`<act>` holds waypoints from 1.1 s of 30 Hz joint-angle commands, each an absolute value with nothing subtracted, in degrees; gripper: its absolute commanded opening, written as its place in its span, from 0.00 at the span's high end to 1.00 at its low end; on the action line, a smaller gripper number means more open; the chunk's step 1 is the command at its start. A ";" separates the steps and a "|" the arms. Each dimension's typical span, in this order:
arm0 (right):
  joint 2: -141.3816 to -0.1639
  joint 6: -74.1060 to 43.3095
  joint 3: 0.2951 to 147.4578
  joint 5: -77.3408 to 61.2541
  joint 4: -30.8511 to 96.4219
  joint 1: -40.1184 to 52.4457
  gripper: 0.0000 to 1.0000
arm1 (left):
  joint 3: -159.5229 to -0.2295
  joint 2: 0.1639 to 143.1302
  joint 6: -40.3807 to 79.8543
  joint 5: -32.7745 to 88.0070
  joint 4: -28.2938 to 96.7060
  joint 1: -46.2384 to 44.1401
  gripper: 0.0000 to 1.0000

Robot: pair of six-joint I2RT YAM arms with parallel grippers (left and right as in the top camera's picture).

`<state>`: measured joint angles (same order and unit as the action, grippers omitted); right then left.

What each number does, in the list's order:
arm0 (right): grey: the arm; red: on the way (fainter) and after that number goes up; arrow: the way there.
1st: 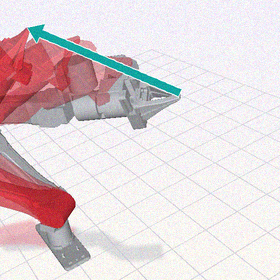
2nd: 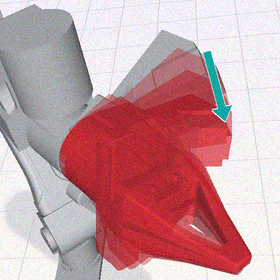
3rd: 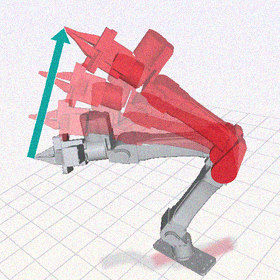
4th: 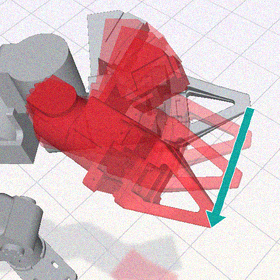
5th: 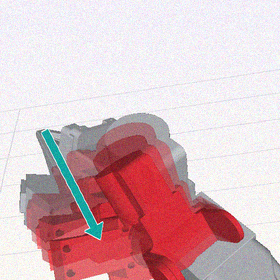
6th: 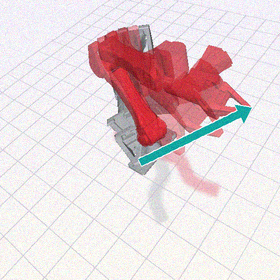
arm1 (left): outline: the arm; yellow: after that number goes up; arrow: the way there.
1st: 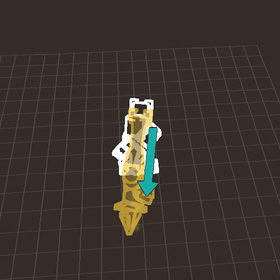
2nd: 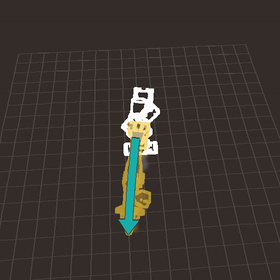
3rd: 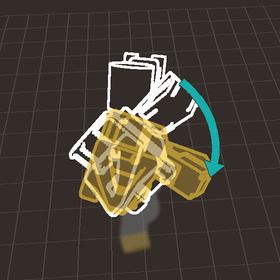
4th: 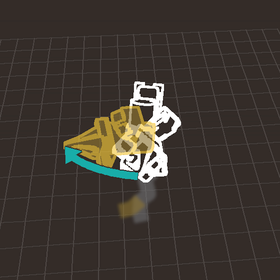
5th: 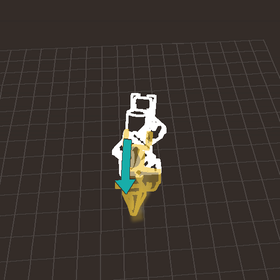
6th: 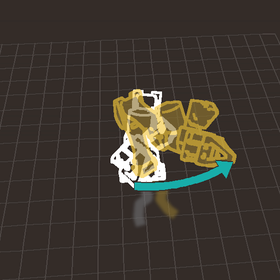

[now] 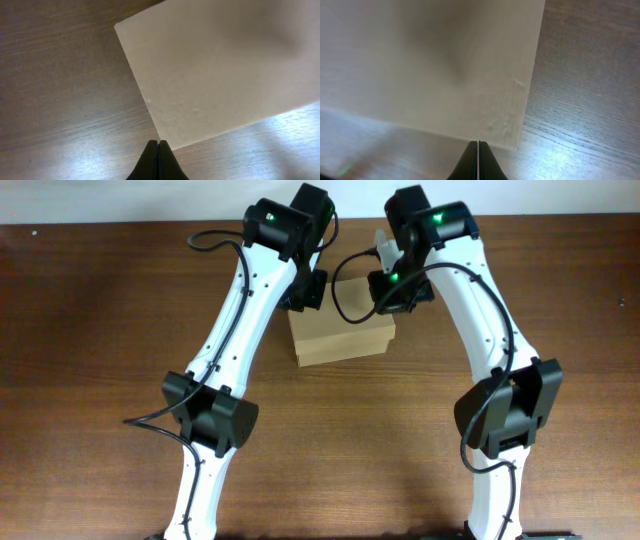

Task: Pack container
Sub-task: 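Fold the lid down over the box with both grippers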

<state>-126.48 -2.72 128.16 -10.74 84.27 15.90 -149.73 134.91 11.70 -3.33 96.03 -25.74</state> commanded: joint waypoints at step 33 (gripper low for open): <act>-124.20 -2.31 117.38 -2.72 75.96 15.07 0.96 | -131.50 133.23 10.59 -6.61 84.42 -24.21 0.98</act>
<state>-125.82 -2.74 115.85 -8.16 76.03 15.86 -129.82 133.58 11.51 -1.65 83.33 -25.56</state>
